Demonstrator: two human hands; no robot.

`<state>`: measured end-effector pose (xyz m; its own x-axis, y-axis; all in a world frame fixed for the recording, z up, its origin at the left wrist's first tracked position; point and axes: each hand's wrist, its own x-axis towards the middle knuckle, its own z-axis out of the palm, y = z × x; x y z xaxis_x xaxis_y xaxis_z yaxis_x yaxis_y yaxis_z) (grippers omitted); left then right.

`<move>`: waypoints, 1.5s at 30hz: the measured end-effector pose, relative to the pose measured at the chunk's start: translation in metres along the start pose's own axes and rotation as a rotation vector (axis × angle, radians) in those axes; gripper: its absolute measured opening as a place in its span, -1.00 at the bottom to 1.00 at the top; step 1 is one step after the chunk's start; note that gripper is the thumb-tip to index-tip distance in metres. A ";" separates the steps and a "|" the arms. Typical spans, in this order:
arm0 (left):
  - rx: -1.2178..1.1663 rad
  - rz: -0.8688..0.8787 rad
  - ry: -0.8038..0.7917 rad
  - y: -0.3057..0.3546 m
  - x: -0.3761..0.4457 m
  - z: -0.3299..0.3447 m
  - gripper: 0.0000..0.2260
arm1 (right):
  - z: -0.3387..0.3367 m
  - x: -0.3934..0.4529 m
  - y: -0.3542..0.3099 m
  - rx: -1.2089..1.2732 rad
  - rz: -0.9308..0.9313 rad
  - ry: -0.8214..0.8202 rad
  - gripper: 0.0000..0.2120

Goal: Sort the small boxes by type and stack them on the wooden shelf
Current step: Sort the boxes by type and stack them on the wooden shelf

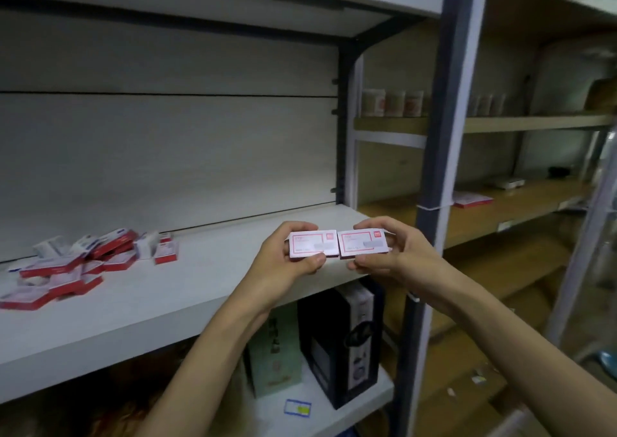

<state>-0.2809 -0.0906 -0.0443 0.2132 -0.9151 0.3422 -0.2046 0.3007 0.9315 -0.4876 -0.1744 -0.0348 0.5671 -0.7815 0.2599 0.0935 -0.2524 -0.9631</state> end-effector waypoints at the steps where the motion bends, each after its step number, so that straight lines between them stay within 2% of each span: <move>1: 0.008 -0.001 -0.005 -0.001 0.005 0.020 -0.65 | -0.021 -0.005 0.000 -0.007 0.002 -0.002 -0.57; 10: 0.050 0.009 -0.030 -0.003 0.053 0.204 -0.64 | -0.209 -0.027 0.008 -0.087 0.018 -0.010 -0.53; 16: 0.101 -0.007 -0.015 -0.012 0.094 0.290 -0.65 | -0.304 -0.013 0.023 -0.110 0.080 -0.011 -0.53; 24: 0.273 -0.008 0.033 -0.055 0.168 0.364 -0.67 | -0.400 0.032 0.069 -0.165 0.123 0.033 -0.57; 29: 0.483 -0.036 0.095 -0.085 0.236 0.400 -0.68 | -0.466 0.085 0.080 -0.374 0.113 0.078 -0.66; 36: 0.620 -0.148 0.152 -0.108 0.308 0.439 -0.70 | -0.555 0.170 0.109 -0.651 0.063 0.023 -0.69; 43: 0.712 -0.228 0.167 -0.123 0.346 0.473 -0.63 | -0.595 0.223 0.151 -0.842 0.074 -0.097 -0.61; 45: 0.736 -0.254 0.182 -0.124 0.354 0.481 -0.62 | -0.598 0.232 0.159 -0.886 0.047 -0.080 -0.58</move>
<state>-0.6398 -0.5814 -0.0982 0.4772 -0.8548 0.2041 -0.6935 -0.2237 0.6849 -0.8304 -0.7375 -0.0858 0.6130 -0.7683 0.1842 -0.5797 -0.5957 -0.5560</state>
